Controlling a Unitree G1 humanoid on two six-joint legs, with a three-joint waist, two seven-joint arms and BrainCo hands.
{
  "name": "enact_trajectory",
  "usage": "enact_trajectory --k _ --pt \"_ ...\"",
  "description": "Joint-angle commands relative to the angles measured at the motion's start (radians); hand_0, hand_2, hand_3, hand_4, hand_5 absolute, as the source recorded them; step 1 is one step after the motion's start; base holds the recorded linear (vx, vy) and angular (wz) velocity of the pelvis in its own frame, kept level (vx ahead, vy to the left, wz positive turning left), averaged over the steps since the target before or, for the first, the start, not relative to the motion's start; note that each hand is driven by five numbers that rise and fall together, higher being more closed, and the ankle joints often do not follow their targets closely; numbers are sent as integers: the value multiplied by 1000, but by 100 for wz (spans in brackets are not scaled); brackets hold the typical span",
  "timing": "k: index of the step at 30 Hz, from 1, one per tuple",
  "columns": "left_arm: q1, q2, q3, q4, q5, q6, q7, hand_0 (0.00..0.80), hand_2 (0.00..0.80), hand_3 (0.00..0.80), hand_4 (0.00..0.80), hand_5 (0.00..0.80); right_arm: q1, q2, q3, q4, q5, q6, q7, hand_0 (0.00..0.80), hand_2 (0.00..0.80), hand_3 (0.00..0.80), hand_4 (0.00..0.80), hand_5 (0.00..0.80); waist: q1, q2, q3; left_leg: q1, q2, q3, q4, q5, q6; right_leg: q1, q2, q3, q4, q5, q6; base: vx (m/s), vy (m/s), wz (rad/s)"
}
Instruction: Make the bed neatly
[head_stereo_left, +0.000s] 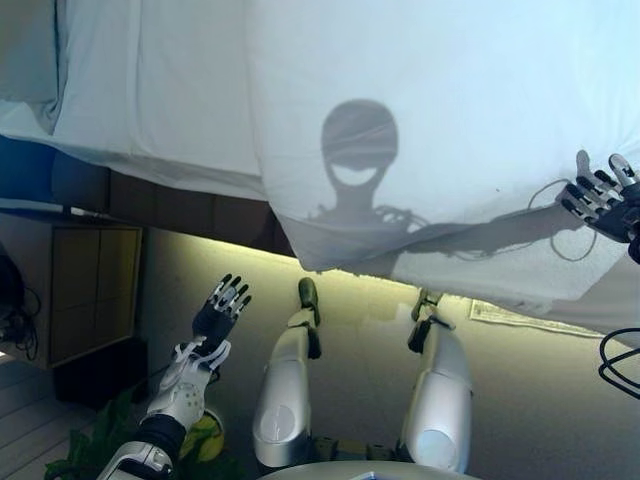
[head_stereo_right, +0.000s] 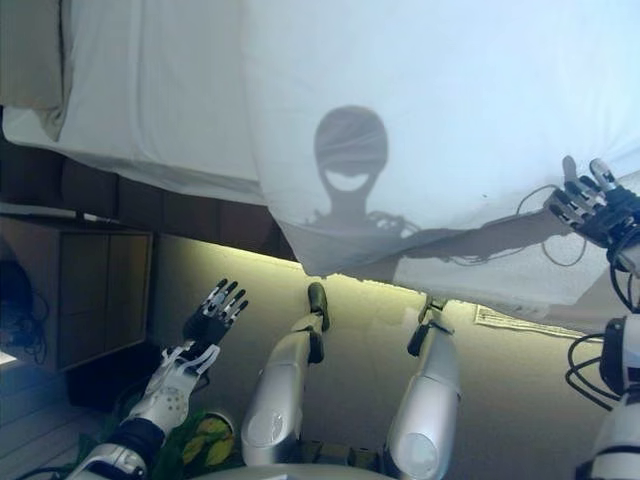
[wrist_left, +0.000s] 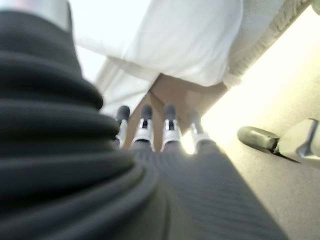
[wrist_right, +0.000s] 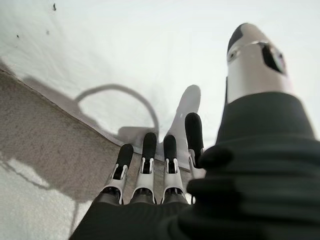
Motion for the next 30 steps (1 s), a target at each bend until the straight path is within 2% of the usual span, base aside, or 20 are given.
enact_trajectory --k 1,6,7,10,13,14,15,17,19,20,21,22,30 --pt "-11 46 -16 9 9 -26 -5 0 0 0 0 0 17 36 19 0 51 33 -14 0 0 0 0 0 20 -18 1 -67 55 -25 9 37 -15 -4 -21 24 102 -110 71 0 0 0" --pt "-22 39 -19 12 16 -34 -3 0 0 0 0 0 48 60 2 6 66 36 -10 0 0 0 0 0 18 -19 1 -71 54 -25 2 41 -14 -7 -18 23 94 -103 74 -21 -1 0" --pt "-27 40 -19 7 18 -32 0 0 0 0 0 0 51 65 -2 5 71 36 -11 0 0 0 0 0 20 -17 1 -89 56 -18 -3 66 -5 -23 -17 13 83 -75 64 -101 -6 -1" --pt "-40 43 -25 5 20 -30 6 0 0 0 0 0 63 76 -3 10 85 34 -20 0 0 0 0 0 19 -17 1 -95 55 -17 -8 69 -6 -26 -15 12 74 -70 65 -34 -3 0" --pt "-46 40 -28 5 22 -34 12 0 0 0 0 0 77 84 -8 11 89 34 -27 0 0 0 0 0 17 -15 1 -100 52 -18 -11 70 -5 -30 -16 11 69 -67 67 7 -3 -4" --pt "-45 38 -32 6 21 -35 14 0 0 0 0 0 80 87 -6 11 91 32 -29 0 0 0 0 0 16 -15 1 -83 50 -25 -10 48 -13 -17 -16 22 75 -90 78 0 0 0" --pt "-50 38 -35 5 19 -38 17 0 0 0 0 0 82 92 -6 10 99 25 -34 0 0 0 0 0 15 -12 1 -103 50 -17 -14 70 -4 -34 -16 14 66 -65 68 0 0 0" --pt "-54 38 -39 3 17 -39 23 0 0 0 0 0 83 96 -7 8 104 23 -42 0 0 0 0 0 14 -10 1 -105 47 -15 -17 71 -4 -38 -16 14 61 -62 69 -52 9 -1" --pt "-56 36 -42 6 18 -43 23 0 0 0 0 0 84 99 -5 8 112 19 -48 0 0 0 0 0 13 -8 1 -108 46 -15 -20 71 -4 -43 -16 15 60 -61 69 31 -5 1" --pt "-54 35 -45 8 18 -42 22 0 0 0 0 0 88 100 -4 9 112 17 -49 0 0 0 0 0 12 -8 1 -91 44 -22 -18 49 -12 -29 -16 26 67 -84 81 0 0 0" --pt "-57 36 -44 6 17 -43 22 0 0 0 0 0 87 101 -5 7 114 14 -47 0 0 0 0 0 12 -7 1 -109 46 -15 -20 71 -4 -44 -15 17 59 -60 69 66 -4 0" --pt "-56 38 -46 6 14 -42 22 0 0 0 0 0 89 101 -2 7 114 14 -47 0 0 0 0 0 10 -7 1 -92 43 -21 -19 50 -12 -30 -15 27 65 -82 81 0 0 0" --pt "-63 47 -52 4 6 -44 12 0 0 0 0 0 69 88 -2 -1 128 -15 -42 0 0 0 0 0 9 -2 1 -103 42 -21 -19 51 -12 -41 -16 29 65 -80 82 8 0 0"
